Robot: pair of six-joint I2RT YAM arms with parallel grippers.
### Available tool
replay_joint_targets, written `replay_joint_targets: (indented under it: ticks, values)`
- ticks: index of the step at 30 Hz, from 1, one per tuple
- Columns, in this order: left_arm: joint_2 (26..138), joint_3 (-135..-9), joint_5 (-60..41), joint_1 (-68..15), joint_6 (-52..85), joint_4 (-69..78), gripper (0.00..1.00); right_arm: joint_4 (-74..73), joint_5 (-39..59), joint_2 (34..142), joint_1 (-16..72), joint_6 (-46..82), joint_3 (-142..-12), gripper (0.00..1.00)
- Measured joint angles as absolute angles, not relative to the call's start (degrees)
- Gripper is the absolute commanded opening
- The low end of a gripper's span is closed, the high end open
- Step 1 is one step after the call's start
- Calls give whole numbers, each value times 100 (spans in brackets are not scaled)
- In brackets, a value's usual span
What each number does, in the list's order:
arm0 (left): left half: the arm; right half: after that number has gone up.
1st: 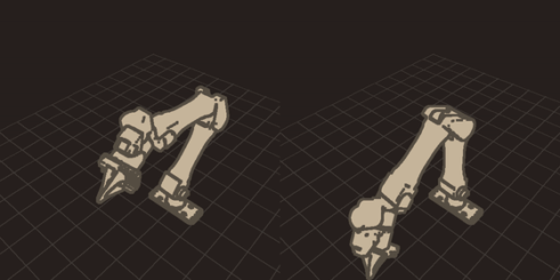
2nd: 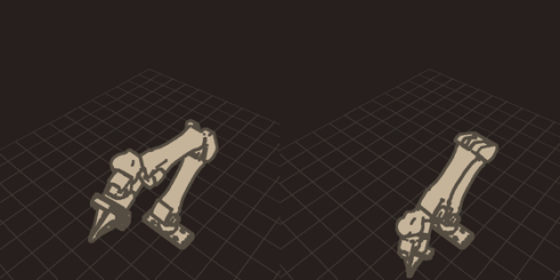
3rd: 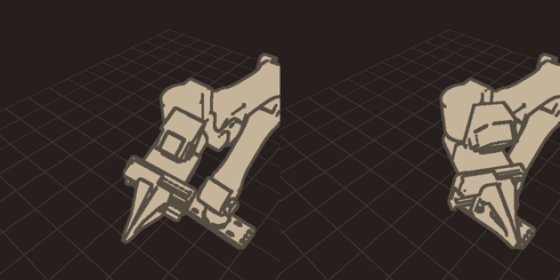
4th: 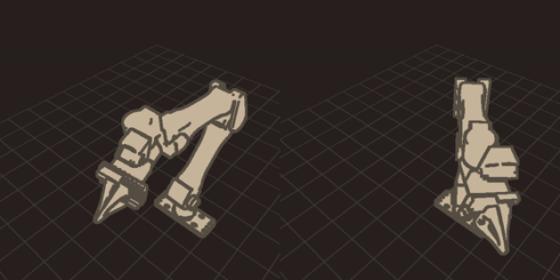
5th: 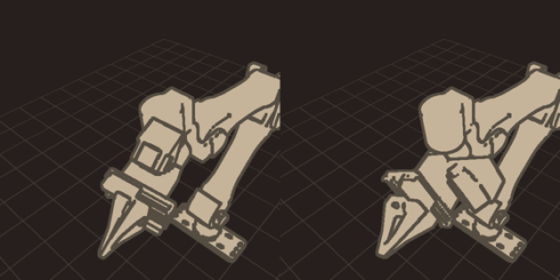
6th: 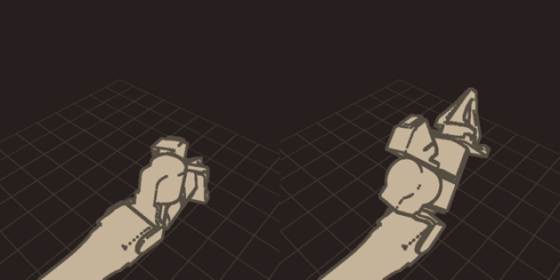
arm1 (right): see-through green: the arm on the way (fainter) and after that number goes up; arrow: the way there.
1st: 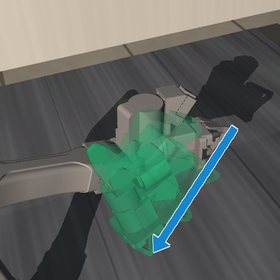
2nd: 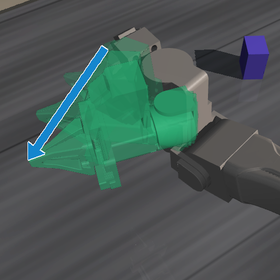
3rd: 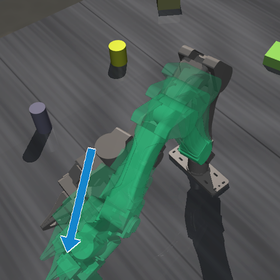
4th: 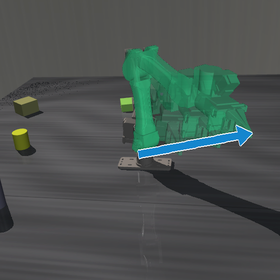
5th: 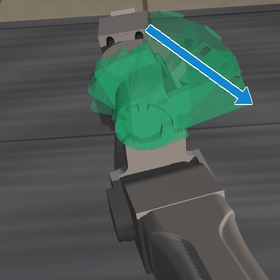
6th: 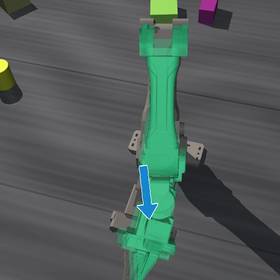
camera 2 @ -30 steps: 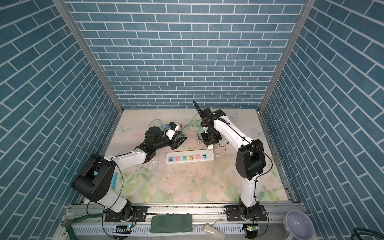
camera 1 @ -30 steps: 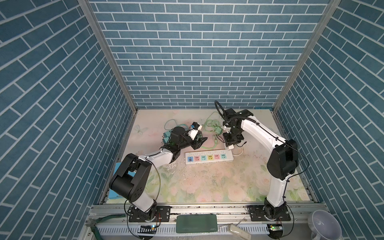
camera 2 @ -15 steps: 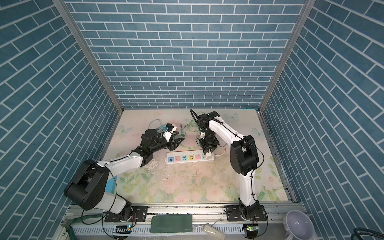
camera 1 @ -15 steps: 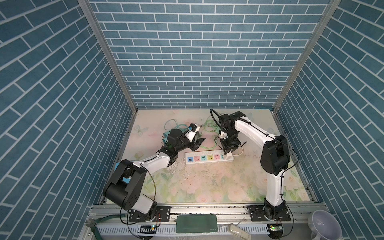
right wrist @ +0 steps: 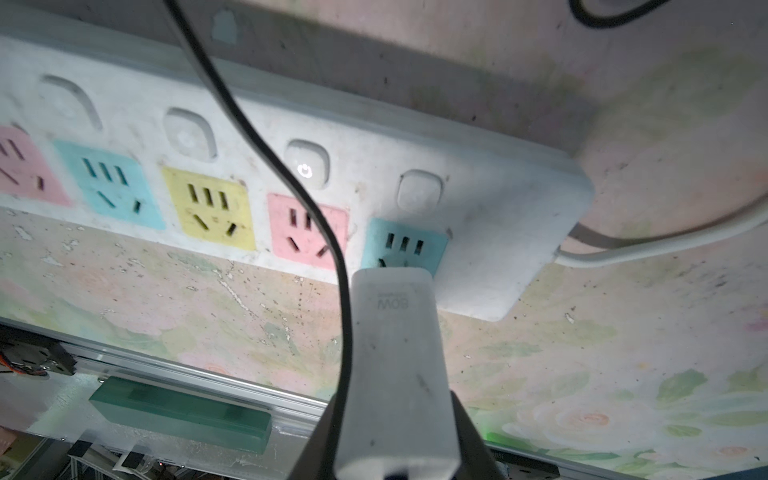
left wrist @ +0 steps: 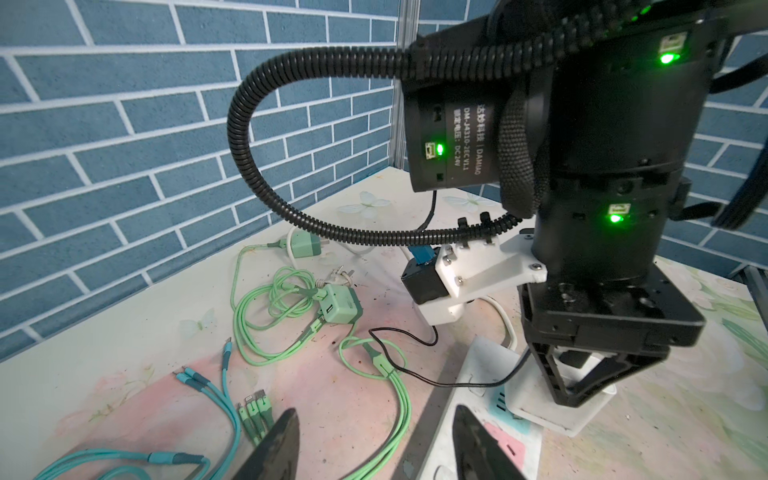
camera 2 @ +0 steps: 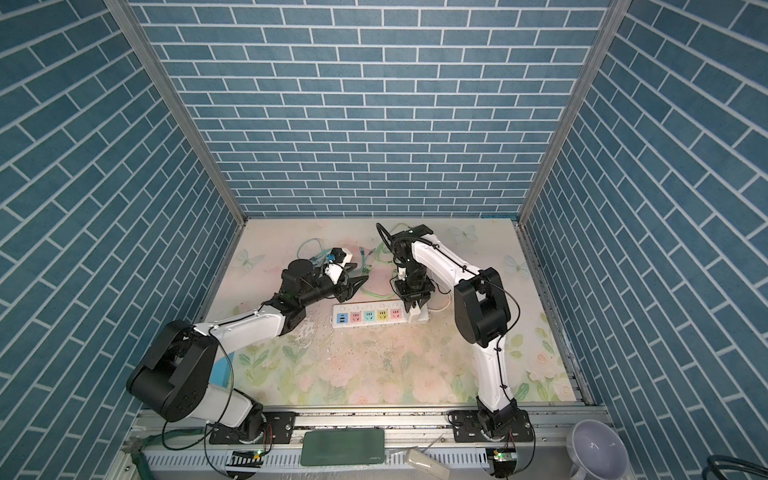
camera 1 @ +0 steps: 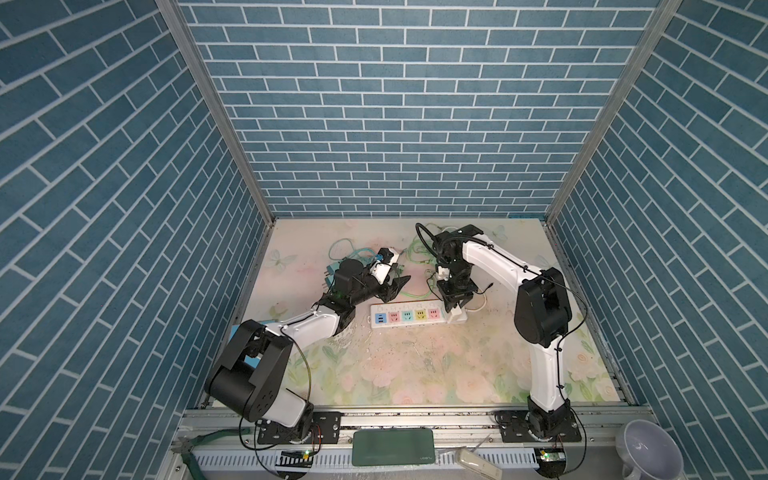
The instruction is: Insert the plug
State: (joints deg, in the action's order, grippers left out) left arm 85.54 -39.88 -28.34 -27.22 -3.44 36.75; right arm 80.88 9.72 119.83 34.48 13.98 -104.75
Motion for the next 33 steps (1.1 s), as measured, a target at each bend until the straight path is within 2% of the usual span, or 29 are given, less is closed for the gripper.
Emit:
replay_joint_targets:
  ticks: [21,33]
  values:
    - [8562,-3874,-2812,-2722,-386,3721,59,8208,495,12119,3452,1629,-10986,7]
    - [8586,-3874,-2812,-2722,-390,3723,59,8123,491,12132,3540,1682,-10853,7]
